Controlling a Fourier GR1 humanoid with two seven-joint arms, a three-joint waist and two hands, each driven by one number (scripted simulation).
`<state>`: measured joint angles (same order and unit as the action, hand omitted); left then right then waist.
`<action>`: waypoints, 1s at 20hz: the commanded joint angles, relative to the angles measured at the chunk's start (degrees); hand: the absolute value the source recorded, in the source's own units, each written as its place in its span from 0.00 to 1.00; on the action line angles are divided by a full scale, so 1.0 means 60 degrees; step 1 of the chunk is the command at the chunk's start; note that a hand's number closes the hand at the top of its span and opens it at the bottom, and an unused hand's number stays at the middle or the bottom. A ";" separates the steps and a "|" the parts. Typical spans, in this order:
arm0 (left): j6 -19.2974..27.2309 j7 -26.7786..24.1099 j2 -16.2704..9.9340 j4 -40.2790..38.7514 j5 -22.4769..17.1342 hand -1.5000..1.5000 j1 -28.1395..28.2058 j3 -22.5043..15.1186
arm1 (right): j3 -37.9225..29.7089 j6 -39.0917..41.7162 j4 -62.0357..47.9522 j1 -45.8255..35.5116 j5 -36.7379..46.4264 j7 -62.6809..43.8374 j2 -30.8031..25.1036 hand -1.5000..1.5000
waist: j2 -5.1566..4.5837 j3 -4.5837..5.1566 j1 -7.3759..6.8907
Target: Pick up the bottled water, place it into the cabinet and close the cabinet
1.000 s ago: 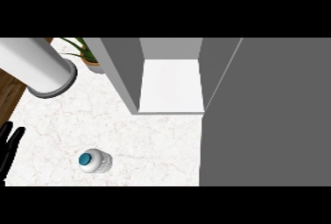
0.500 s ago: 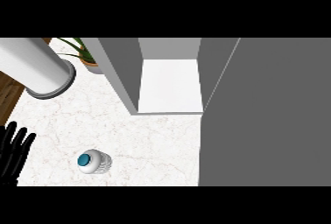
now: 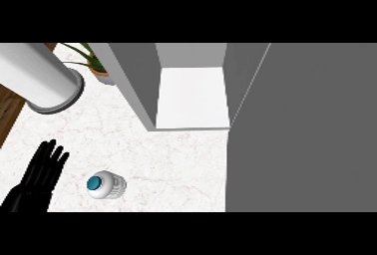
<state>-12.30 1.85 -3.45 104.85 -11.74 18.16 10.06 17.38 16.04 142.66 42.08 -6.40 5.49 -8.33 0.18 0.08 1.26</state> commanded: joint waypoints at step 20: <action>-0.1584 -0.6194 -0.0385 -0.9567 0.1385 0.00 -0.2918 0.0474 | 0.0269 0.0012 0.1629 0.2182 0.0287 0.1120 -0.0831 0.00 | -0.0042 0.0007 -0.0048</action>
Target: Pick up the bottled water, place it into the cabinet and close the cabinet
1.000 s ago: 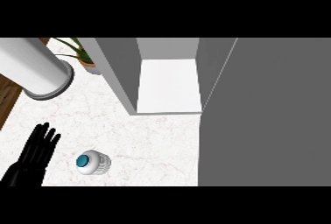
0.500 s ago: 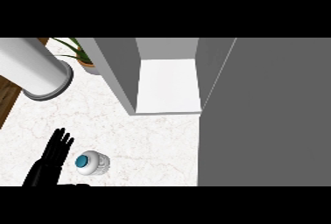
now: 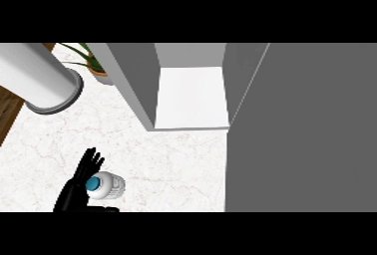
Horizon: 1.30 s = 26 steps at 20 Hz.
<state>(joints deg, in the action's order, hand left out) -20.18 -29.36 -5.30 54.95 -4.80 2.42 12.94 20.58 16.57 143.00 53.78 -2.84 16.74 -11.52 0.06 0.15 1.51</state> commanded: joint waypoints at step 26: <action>0.2848 -0.4552 0.0817 -0.3627 0.2165 1.00 -0.2460 -0.0682 | 0.0364 -0.0354 0.1432 0.1291 0.0126 0.0423 -0.0888 0.00 | 0.0018 -0.0020 -0.0102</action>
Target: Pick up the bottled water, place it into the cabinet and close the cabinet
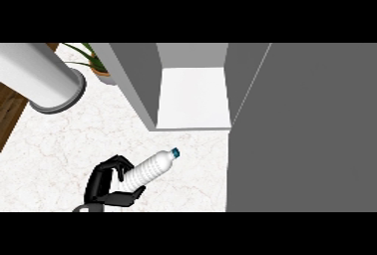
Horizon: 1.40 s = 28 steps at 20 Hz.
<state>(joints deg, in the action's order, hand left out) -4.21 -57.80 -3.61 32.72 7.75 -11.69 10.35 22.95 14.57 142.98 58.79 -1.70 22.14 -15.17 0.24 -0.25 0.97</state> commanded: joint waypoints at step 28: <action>0.5605 0.6222 0.0591 0.2865 -0.5134 1.00 -0.4425 -0.5797 | -0.0998 0.0053 0.0466 0.0054 -0.0836 0.0437 -0.0480 0.00 | -0.0087 0.0045 0.0204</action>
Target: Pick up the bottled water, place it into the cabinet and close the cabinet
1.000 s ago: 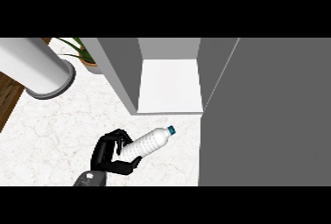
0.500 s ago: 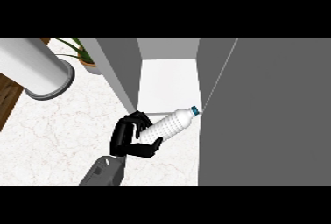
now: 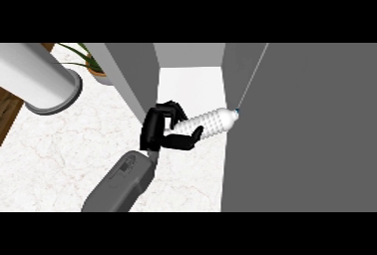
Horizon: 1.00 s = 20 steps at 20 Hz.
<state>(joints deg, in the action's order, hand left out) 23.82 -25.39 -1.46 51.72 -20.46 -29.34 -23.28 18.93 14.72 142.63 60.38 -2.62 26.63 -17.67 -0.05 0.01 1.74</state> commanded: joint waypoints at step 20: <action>0.3726 0.0757 -0.0024 -0.5938 0.0125 1.00 -0.4982 0.0491 | -0.1147 0.1010 0.0458 0.0526 -0.1204 0.0596 -0.0281 0.00 | -0.0200 -0.0004 0.0463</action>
<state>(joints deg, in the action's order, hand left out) 40.76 -21.29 -1.57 22.42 -23.23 -55.68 -18.88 12.18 20.04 141.64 62.21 -5.22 31.40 -19.11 -1.02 0.03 3.97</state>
